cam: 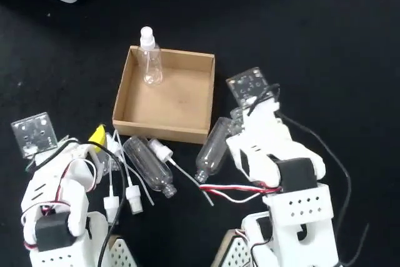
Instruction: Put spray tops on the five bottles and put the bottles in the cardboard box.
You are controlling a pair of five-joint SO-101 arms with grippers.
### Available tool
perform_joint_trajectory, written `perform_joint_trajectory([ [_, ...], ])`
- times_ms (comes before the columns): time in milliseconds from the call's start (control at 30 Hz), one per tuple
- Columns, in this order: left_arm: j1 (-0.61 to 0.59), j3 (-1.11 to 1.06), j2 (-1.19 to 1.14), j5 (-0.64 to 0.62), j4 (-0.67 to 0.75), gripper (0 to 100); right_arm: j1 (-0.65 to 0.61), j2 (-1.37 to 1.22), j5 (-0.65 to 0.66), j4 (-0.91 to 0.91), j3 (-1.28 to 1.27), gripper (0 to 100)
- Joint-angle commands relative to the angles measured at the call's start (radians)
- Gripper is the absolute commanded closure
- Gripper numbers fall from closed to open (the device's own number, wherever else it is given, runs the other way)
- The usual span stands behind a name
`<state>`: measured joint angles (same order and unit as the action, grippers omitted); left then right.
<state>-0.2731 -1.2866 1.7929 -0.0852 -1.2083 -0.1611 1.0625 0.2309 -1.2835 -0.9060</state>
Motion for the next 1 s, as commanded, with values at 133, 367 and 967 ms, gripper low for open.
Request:
perform_joint_trajectory([
  [133, 0.067, 0.206, -0.342, 0.020, -0.003, 76, 0.055, 0.031, -0.074, 0.087, -0.021, 90.0],
  [367, 0.067, 0.268, -0.574, -0.017, 0.005, 76, 0.055, 0.031, -0.074, 0.087, -0.025, 90.0],
  [967, 0.061, 0.348, -0.908, -0.117, 0.092, 76, 0.055, 0.031, -0.074, 0.129, -0.058, 90.0],
])
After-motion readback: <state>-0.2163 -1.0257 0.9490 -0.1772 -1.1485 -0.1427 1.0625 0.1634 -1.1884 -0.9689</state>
